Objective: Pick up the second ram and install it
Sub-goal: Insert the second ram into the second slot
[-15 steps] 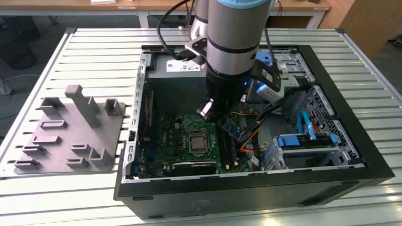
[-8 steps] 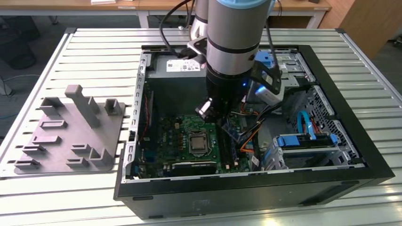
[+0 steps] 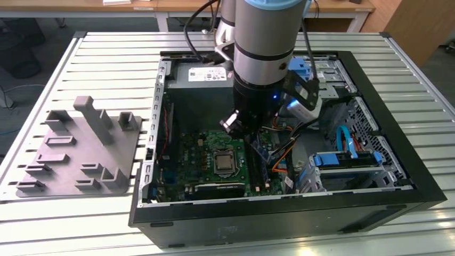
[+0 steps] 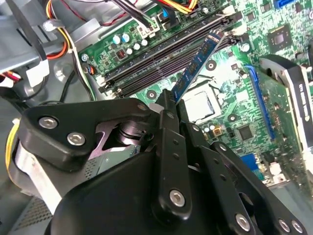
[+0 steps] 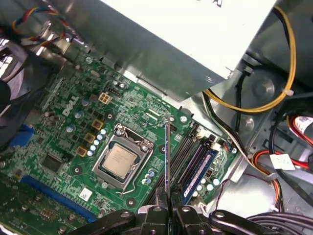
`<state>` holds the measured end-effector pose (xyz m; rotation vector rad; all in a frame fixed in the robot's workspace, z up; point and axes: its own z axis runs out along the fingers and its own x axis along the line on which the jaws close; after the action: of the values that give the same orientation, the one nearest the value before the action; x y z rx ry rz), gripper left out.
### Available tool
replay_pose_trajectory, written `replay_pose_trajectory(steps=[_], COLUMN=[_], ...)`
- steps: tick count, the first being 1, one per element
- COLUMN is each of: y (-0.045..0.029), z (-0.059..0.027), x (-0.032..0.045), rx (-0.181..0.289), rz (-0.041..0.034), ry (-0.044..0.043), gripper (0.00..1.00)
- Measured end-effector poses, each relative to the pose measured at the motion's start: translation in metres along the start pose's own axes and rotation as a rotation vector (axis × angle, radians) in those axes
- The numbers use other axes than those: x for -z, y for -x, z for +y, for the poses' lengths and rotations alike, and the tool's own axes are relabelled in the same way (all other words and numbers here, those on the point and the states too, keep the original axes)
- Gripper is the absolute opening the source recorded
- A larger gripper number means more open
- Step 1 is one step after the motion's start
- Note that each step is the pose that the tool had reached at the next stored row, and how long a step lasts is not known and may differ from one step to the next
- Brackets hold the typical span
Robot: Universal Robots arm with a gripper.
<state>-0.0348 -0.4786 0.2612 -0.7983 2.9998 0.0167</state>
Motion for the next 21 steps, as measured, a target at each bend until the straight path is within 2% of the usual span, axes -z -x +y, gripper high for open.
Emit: replay_pose_trajectory(steps=[21], y=[0.0], z=[0.0], x=[-0.0008], rx=[-0.217], rz=[-0.0002], ry=[-0.0085], gripper=[0.14])
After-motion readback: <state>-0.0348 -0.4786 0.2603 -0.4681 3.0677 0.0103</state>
